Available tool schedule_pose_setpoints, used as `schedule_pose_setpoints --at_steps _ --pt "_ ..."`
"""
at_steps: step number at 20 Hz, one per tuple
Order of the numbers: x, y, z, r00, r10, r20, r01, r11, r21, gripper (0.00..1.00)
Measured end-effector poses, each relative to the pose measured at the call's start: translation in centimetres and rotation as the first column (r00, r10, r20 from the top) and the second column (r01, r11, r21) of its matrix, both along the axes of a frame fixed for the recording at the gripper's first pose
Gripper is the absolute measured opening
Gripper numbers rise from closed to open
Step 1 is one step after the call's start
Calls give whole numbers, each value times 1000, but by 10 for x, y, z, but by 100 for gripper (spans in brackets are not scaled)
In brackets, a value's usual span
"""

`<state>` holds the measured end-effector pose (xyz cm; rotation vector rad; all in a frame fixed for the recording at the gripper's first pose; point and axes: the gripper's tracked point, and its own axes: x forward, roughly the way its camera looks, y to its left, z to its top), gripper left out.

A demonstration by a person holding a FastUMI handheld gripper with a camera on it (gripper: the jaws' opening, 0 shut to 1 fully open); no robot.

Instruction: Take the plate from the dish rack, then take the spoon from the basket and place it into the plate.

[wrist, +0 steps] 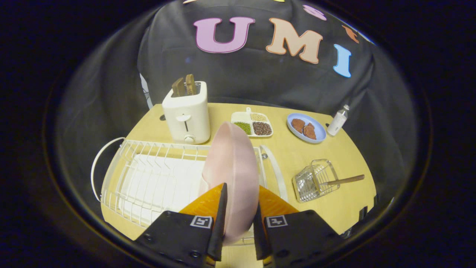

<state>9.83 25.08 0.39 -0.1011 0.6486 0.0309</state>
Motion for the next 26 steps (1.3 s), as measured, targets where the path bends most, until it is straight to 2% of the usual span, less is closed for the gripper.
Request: schedule_pose_setpoints --at_steps 5,12,26 --pt "-2 -1 10 1000 -23 8 22 997 76 34" --pt "2 -1 22 999 -29 22 27 993 111 33" --pt "16 7 42 1000 -9 22 8 997 76 32"
